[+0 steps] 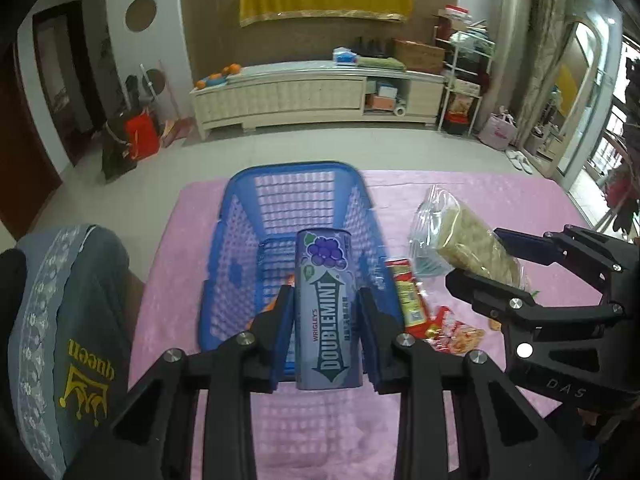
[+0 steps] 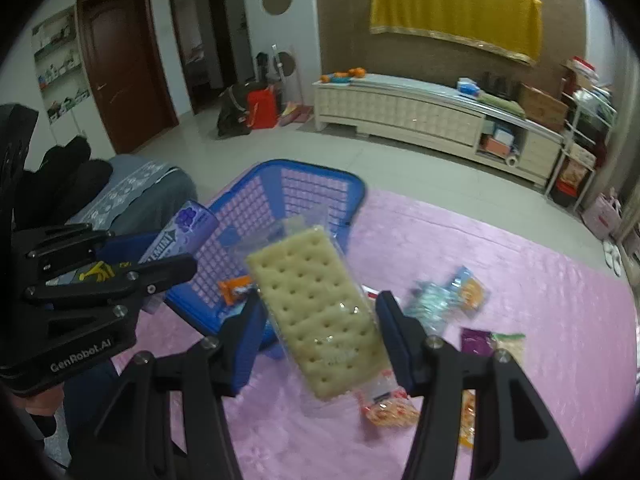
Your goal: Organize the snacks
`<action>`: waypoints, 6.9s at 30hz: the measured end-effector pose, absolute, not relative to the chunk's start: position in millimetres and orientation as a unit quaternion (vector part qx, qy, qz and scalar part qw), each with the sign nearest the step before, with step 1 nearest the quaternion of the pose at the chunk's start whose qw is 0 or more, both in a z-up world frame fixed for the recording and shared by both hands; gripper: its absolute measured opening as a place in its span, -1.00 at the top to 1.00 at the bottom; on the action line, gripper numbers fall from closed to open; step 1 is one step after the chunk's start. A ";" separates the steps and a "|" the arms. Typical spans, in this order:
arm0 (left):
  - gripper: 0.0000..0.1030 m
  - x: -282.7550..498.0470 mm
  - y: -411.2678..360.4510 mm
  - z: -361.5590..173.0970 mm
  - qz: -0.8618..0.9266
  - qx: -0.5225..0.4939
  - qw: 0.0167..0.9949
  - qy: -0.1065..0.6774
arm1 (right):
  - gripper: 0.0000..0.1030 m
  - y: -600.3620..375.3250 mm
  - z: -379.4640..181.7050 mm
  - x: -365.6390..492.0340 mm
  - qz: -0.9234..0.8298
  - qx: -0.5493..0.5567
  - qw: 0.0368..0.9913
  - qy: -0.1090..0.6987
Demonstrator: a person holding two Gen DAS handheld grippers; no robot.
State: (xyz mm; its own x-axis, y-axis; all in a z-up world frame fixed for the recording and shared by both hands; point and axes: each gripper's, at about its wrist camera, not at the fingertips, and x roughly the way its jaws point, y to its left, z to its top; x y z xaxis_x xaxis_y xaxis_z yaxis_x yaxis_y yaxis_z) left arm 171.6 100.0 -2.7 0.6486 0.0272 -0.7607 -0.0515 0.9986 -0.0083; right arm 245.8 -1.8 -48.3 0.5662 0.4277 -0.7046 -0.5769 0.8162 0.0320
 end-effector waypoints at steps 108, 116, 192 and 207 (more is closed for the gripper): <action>-0.51 187.1 -55.1 -40.3 -0.114 0.008 0.880 0.461 | -0.65 -175.8 -92.6 244.0 0.133 -0.024 0.881 0.453; -0.51 192.4 -85.8 -82.4 -0.140 0.084 0.853 0.495 | -0.65 -198.9 -126.3 247.9 0.125 -0.014 0.867 0.481; 1.00 203.8 -23.0 -121.2 -0.180 -0.041 0.848 0.497 | 0.97 -173.1 -175.2 268.5 0.117 0.030 0.833 0.540; 1.00 174.3 0.5 -20.4 -0.157 -0.029 0.892 0.423 | 0.97 -140.0 -78.0 248.1 0.179 0.018 0.875 0.449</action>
State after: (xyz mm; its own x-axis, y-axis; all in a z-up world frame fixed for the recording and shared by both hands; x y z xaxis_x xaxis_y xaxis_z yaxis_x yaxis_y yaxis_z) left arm 174.3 0.5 -20.4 0.5922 -0.3050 -0.7458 0.2566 0.9488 -0.1843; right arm 248.1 -140.0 -78.0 0.5331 0.3294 -0.7793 -0.2974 0.9353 0.1919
